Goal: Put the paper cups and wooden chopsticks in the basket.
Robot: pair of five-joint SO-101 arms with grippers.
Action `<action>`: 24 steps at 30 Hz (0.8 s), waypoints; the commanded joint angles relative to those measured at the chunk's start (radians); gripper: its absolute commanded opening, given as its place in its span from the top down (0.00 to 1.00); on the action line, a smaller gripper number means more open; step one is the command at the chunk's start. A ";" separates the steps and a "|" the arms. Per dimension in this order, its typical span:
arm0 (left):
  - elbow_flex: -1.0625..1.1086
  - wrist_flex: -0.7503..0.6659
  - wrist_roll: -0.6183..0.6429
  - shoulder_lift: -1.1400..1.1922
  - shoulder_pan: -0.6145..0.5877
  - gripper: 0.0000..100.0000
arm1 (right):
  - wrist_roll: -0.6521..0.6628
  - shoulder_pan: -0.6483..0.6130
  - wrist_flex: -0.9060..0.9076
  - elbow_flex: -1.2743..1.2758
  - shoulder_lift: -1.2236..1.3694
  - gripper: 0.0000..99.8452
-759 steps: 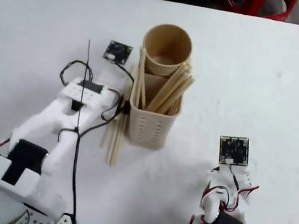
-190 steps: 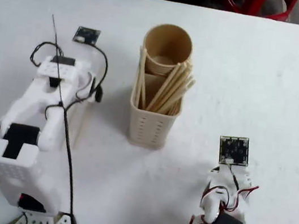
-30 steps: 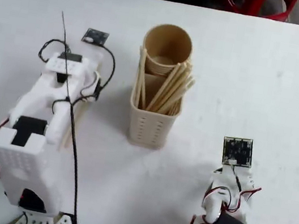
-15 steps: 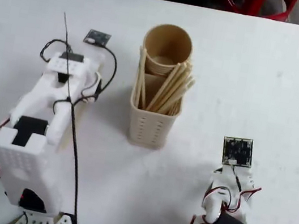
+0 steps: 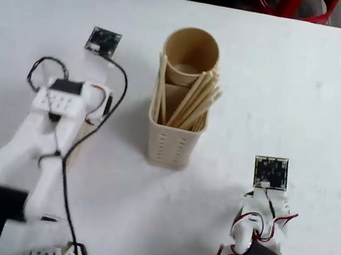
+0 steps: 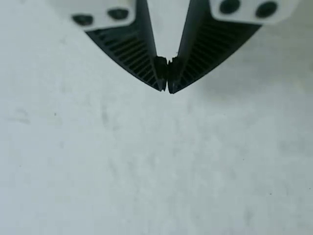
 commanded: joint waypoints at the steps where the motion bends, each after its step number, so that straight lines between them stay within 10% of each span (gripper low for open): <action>1: 0.060 -0.034 -0.011 -0.222 0.016 0.98 | 0.003 0.008 0.005 0.009 -0.005 0.98; 11: 0.041 -0.028 -0.006 -0.542 0.091 0.98 | 0.003 0.008 0.005 0.009 -0.005 0.98; 24: -0.574 0.104 -0.009 -0.552 0.323 0.97 | 0.003 0.002 -0.001 0.009 -0.005 0.98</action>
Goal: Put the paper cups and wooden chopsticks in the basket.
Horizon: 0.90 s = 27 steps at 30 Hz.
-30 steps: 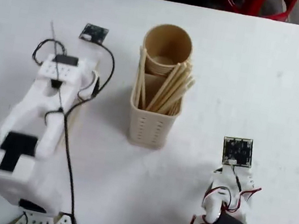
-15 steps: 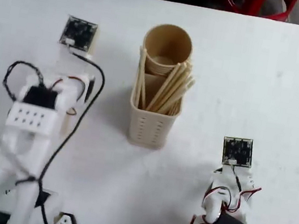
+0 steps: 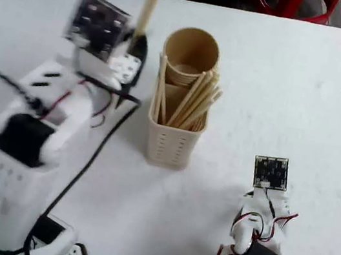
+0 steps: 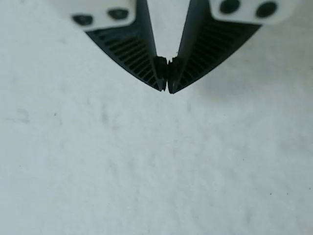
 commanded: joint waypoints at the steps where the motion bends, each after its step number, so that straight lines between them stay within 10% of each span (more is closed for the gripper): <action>1: -0.175 -0.025 -0.008 -0.007 0.021 0.97 | 0.003 0.002 -0.001 0.009 -0.007 0.98; 13: -0.377 -0.043 -0.009 0.344 0.300 0.98 | 0.003 0.002 -0.001 0.009 -0.007 0.98; 27: -0.370 -0.002 -0.009 0.398 0.311 0.97 | 0.003 0.002 -0.001 0.009 -0.007 0.98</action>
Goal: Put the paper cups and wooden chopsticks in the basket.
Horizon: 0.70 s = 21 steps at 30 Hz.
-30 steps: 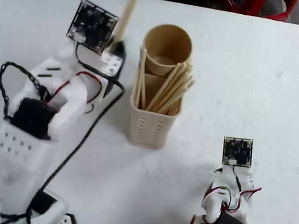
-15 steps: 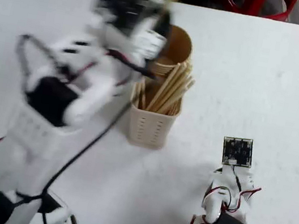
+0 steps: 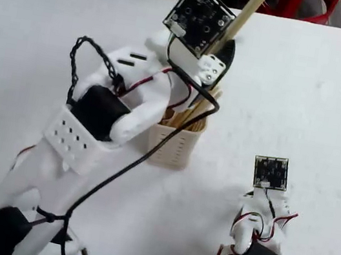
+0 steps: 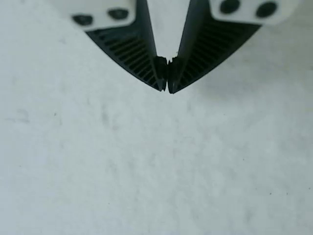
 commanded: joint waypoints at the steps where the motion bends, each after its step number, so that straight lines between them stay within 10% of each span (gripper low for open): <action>1: -0.043 0.008 -0.009 -0.004 0.005 0.97 | 0.003 0.002 -0.001 0.009 -0.007 0.98; 21: -0.043 0.008 -0.009 -0.010 -0.047 0.90 | 0.003 0.002 -0.001 0.009 -0.007 0.98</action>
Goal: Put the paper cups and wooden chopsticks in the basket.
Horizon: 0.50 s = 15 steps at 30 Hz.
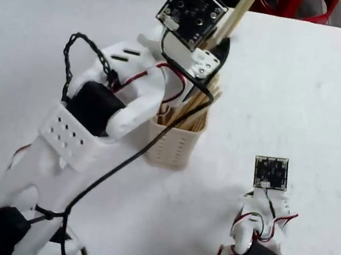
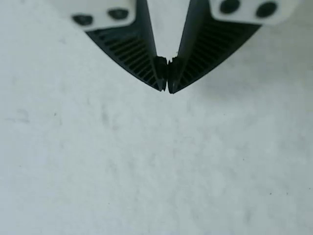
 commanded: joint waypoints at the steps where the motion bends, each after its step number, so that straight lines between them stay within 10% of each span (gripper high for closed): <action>1: -0.043 0.002 -0.009 -0.010 -0.007 0.90 | 0.003 0.002 -0.001 0.009 -0.007 0.98; 15: -0.049 0.063 -0.011 -0.096 -0.202 0.90 | 0.003 0.005 0.001 0.009 -0.007 0.98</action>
